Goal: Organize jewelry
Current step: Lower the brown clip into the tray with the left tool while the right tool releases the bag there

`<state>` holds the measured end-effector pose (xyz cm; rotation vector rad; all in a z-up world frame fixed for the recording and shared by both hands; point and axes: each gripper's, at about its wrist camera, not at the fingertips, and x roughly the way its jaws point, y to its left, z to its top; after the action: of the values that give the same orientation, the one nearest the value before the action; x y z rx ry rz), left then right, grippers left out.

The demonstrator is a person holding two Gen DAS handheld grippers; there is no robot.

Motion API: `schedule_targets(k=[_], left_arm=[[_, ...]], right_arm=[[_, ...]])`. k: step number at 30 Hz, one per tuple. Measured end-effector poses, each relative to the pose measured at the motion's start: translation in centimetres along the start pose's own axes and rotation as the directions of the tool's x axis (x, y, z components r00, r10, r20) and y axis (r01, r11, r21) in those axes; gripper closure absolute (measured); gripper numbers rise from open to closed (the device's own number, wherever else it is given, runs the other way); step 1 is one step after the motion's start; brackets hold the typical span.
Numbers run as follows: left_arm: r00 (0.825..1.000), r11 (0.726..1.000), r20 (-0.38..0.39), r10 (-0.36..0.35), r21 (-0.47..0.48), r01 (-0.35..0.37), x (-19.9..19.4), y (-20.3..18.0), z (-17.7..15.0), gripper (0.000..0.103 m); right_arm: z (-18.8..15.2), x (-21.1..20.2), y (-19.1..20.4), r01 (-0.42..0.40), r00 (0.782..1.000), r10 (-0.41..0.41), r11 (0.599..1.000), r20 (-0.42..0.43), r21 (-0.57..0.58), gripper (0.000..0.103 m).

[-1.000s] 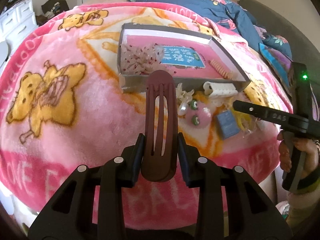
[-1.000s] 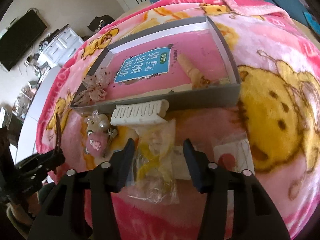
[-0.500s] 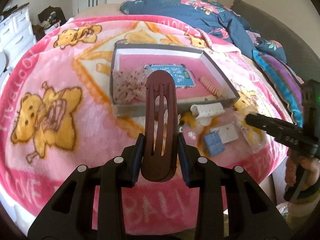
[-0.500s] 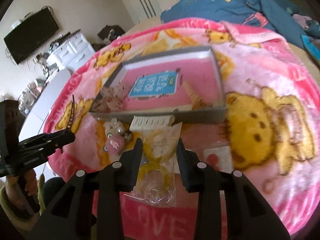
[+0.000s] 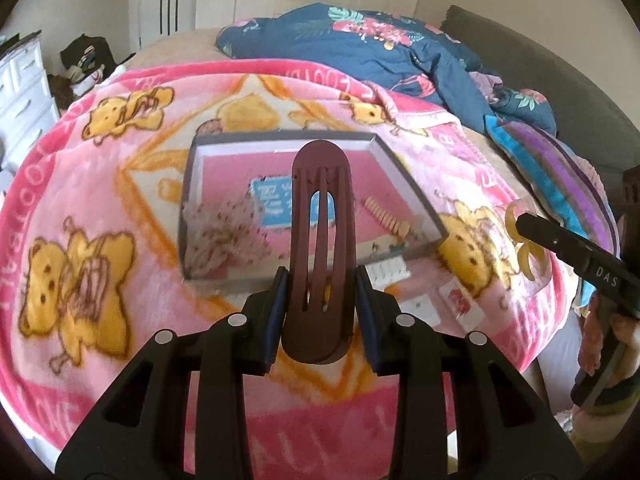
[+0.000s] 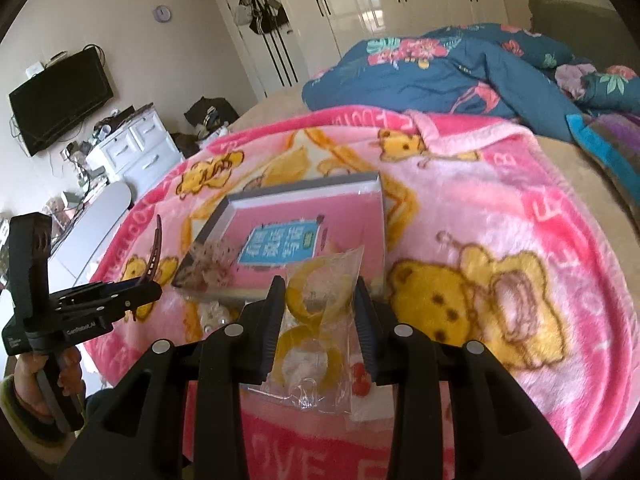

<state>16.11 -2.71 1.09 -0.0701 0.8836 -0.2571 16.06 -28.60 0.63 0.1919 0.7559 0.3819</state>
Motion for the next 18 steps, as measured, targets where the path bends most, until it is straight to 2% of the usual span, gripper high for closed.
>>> schedule_targets(k=[7,18], left_arm=[[1.0,1.0,0.011,0.005,0.025,-0.006,0.8,-1.1,2.2,0.078],[1.0,0.999,-0.005,0.027,0.023,-0.027,3.5,-1.2,4.2,0.078]], right_arm=[[2.2,0.2,-0.1,-0.008,0.999,0.008,1.0,0.044,-0.017,0.07],[4.7,2.7,-0.3,-0.015,0.998,0.017,0.999,0.058,-0.033,0.07]])
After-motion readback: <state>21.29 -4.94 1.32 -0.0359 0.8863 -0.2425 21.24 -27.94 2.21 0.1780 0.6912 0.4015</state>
